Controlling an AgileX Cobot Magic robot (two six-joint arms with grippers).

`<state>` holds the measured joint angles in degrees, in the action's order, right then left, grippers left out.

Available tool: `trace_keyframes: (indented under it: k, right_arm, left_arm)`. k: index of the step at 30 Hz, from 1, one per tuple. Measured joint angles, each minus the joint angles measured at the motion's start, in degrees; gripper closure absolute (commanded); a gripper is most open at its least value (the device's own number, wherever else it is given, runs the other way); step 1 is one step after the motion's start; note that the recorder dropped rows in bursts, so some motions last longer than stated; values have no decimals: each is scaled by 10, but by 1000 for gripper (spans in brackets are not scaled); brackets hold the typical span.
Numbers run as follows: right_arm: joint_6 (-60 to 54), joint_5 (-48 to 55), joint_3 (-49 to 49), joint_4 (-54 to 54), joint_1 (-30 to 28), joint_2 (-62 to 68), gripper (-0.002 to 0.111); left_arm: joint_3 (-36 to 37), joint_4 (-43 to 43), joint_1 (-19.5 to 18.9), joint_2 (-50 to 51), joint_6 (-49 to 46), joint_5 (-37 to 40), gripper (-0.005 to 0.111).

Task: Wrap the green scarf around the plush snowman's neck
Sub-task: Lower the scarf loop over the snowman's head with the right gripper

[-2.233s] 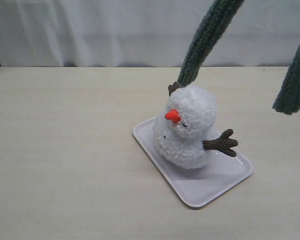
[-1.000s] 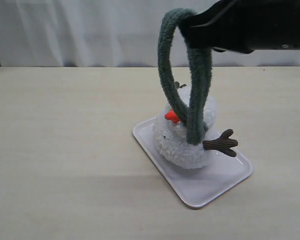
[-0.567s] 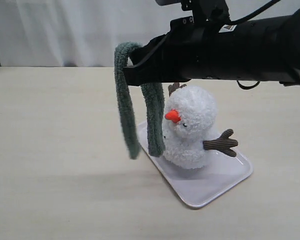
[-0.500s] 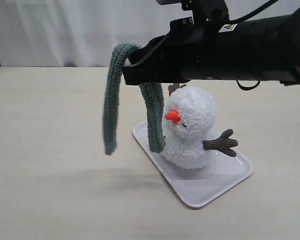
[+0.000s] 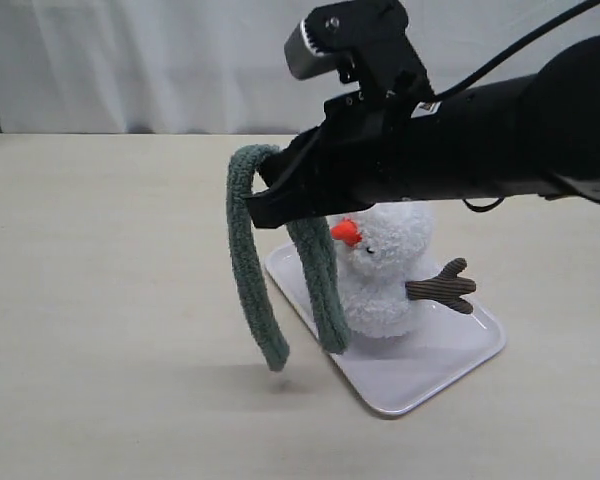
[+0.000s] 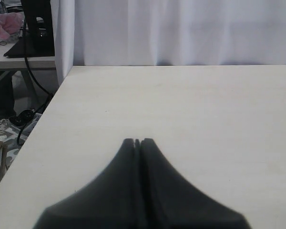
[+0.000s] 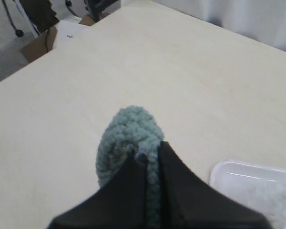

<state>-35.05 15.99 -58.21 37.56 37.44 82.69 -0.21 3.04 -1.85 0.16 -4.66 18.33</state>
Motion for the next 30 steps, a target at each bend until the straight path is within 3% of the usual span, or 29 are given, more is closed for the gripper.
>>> trace_keyframes:
  k: [7,12,24,30]
  right_arm:
    - [16,-98,9,-3,-1,27,104]
    - [39,-142,9,-3,-33,27,104]
    - [58,-24,16,-18,-123,27,104]
    - [116,20,16,-95,-145,20,104]
  left_arm:
    - [0,0,0,0,0,0,107]
    - [0,0,0,0,0,0,107]
    - [0,0,0,0,0,0,107]
    - [0,0,0,0,0,0,107]
